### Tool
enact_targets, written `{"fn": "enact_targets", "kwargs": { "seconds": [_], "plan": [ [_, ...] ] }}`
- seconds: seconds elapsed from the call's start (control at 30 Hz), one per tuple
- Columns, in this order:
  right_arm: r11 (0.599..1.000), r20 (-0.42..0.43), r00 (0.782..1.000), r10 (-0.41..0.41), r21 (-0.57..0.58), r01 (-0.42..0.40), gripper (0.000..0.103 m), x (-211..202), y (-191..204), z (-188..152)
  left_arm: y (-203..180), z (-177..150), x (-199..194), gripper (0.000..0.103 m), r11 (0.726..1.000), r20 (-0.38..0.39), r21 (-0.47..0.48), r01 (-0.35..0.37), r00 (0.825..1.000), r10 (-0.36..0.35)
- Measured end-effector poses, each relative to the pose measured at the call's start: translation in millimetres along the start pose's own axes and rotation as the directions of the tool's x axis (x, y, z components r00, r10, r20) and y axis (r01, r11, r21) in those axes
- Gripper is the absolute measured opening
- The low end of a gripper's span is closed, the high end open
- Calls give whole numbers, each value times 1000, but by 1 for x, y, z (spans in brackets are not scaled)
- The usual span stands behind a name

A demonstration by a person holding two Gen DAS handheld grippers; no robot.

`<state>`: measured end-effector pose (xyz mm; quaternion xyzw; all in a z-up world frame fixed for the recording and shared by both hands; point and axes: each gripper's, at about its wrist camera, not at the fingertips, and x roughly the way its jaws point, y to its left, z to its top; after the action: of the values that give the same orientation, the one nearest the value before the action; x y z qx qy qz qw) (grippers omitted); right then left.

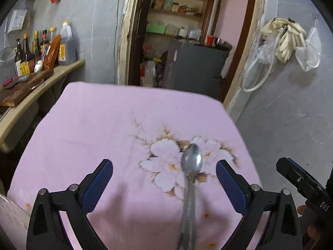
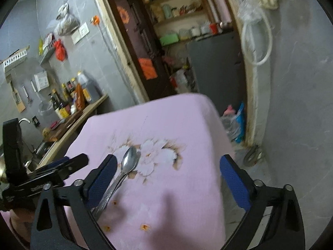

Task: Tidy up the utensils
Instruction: 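Move both tools back over the silver spoon and knife on the cloth, then grasp the silver knife with the left tool while the right tool grasps the silver spoon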

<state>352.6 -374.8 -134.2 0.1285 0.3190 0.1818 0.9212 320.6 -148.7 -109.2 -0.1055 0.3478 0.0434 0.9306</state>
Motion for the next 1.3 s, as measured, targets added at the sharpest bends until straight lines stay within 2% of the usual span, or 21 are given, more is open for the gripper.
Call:
{"fn": "enact_targets", "kwargs": {
  "seconds": [0.1,0.17,0.3,0.47,0.57,0.73,0.9,1.0,1.3],
  "plan": [
    [1000,-59,998,23,-19,-24,81,23,8,-5,8,-2,15,91,1000,-44,-17,-8,999,7],
    [998,-98,994,44,-28,-47,77,37,13,-6,14,-4,23,85,999,-66,-32,4,998,-6],
    [993,-176,980,96,-46,-106,58,65,27,-8,19,-6,33,75,999,-95,-25,34,995,-36],
    [987,-240,962,127,-62,-146,39,88,40,-10,24,-9,44,48,993,-138,-51,103,984,-110],
    [985,-269,953,140,-63,-162,34,100,47,-11,27,-10,50,39,989,-157,-77,127,978,-137],
    [982,-326,935,140,-73,-172,30,119,60,-14,31,-9,53,37,986,-162,-99,133,976,-148],
    [981,-351,923,155,-52,-185,18,132,65,-14,31,-9,54,37,984,-165,-100,145,973,-160],
    [982,-358,921,153,-49,-182,7,137,68,-14,31,-8,53,37,984,-166,-95,152,972,-166],
    [985,-317,936,153,-20,-168,3,122,54,-12,25,-4,57,37,976,-178,-68,205,960,-214]
  ]
}}
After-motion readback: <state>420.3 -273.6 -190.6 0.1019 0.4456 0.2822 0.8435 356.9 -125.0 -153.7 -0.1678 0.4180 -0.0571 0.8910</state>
